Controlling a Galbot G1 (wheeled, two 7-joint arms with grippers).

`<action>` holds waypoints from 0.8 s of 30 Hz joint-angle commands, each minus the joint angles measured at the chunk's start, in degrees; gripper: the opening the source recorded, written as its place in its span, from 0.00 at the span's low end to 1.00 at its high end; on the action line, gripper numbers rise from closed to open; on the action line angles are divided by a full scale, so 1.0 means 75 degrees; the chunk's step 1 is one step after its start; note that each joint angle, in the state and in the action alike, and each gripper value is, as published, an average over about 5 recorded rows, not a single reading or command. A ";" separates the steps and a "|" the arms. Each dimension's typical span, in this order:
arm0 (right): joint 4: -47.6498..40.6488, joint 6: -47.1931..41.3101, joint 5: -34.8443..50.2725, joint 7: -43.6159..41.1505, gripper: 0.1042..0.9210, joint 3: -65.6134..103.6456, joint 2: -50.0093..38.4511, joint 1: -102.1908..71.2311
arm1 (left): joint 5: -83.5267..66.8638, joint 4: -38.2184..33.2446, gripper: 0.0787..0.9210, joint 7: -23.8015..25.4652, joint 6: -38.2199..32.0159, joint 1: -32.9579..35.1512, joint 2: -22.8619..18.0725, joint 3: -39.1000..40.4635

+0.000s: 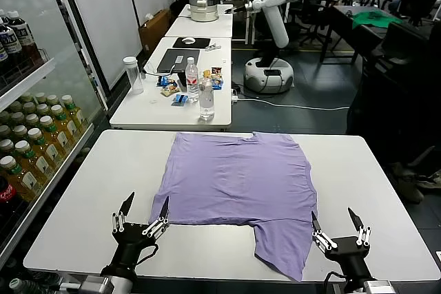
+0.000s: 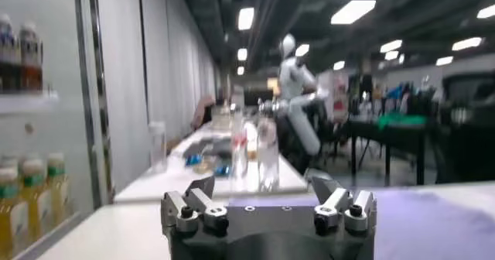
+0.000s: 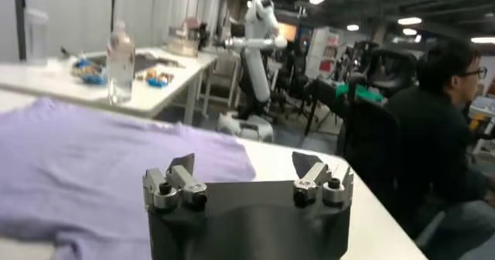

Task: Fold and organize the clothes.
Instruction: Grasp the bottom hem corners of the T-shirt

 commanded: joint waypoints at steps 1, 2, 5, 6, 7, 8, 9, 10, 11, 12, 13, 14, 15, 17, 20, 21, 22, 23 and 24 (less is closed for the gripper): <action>-0.0194 -0.0339 -0.0386 0.0061 0.88 -0.0219 -0.0041 -0.0142 | -0.0290 0.0829 0.88 -0.0133 0.1313 -0.0543 0.0227 -0.0001; -0.0232 -0.0324 -0.0415 0.0073 0.88 -0.0248 -0.0025 -0.0152 | -0.0311 0.0904 0.88 -0.0128 0.1386 -0.0587 0.0242 0.0008; -0.0437 -0.0244 -0.0565 0.0143 0.88 -0.0416 0.0074 -0.0204 | -0.0427 0.1333 0.88 -0.0118 0.1715 -0.0873 0.0309 0.0073; -0.0491 -0.0221 -0.0604 0.0162 0.88 -0.0471 0.0105 -0.0218 | -0.0447 0.1483 0.88 -0.0136 0.1778 -0.0973 0.0314 0.0101; -0.0543 -0.0198 -0.0650 0.0179 0.88 -0.0535 0.0138 -0.0236 | -0.0460 0.1630 0.88 -0.0164 0.1825 -0.1086 0.0315 0.0131; -0.0583 -0.0180 -0.0690 0.0189 0.88 -0.0589 0.0161 -0.0252 | -0.0464 0.1761 0.88 -0.0194 0.1862 -0.1189 0.0314 0.0160; -0.0627 -0.0157 -0.0739 0.0200 0.88 -0.0651 0.0189 -0.0274 | -0.0463 0.1882 0.88 -0.0227 0.1895 -0.1288 0.0312 0.0185; -0.0669 -0.0136 -0.0785 0.0211 0.88 -0.0717 0.0220 -0.0296 | -0.0463 0.1998 0.88 -0.0259 0.1927 -0.1386 0.0309 0.0209; -0.0713 -0.0118 -0.0823 0.0220 0.88 -0.0776 0.0248 -0.0313 | -0.0465 0.2084 0.88 -0.0284 0.1958 -0.1469 0.0307 0.0229; -0.0755 -0.0105 -0.0844 0.0226 0.88 -0.0826 0.0275 -0.0325 | -0.0468 0.2152 0.88 -0.0303 0.1978 -0.1531 0.0308 0.0244; -0.0811 -0.0089 -0.0866 0.0231 0.88 -0.0890 0.0310 -0.0336 | -0.0474 0.2219 0.88 -0.0323 0.1991 -0.1591 0.0309 0.0258; -0.0864 -0.0081 -0.0871 0.0232 0.88 -0.0941 0.0337 -0.0337 | -0.0484 0.2270 0.88 -0.0341 0.2002 -0.1636 0.0313 0.0269; -0.0920 -0.0075 -0.0871 0.0226 0.88 -0.0989 0.0362 -0.0332 | -0.0496 0.2296 0.88 -0.0354 0.2008 -0.1665 0.0320 0.0276; -0.1018 -0.0069 -0.0842 0.0189 0.88 -0.1100 0.0418 -0.0317 | -0.0540 0.2332 0.87 -0.0380 0.2012 -0.1701 0.0338 0.0284; -0.1099 -0.0079 -0.0699 0.0039 0.88 -0.1277 0.0481 -0.0307 | -0.0648 0.2324 0.80 -0.0397 0.2011 -0.1687 0.0366 0.0287; -0.1120 -0.0095 -0.0630 -0.0028 0.87 -0.1331 0.0498 -0.0306 | -0.0700 0.2306 0.75 -0.0398 0.2009 -0.1667 0.0373 0.0292; -0.1142 -0.0117 -0.0564 -0.0093 0.86 -0.1378 0.0512 -0.0304 | -0.0762 0.2283 0.72 -0.0396 0.2006 -0.1644 0.0377 0.0299; -0.1170 -0.0144 -0.0499 -0.0148 0.84 -0.1415 0.0528 -0.0299 | -0.0830 0.2259 0.69 -0.0395 0.2003 -0.1618 0.0378 0.0307; -0.1223 -0.0174 -0.0427 -0.0189 0.81 -0.1440 0.0543 -0.0284 | -0.0898 0.2236 0.66 -0.0394 0.2000 -0.1597 0.0376 0.0315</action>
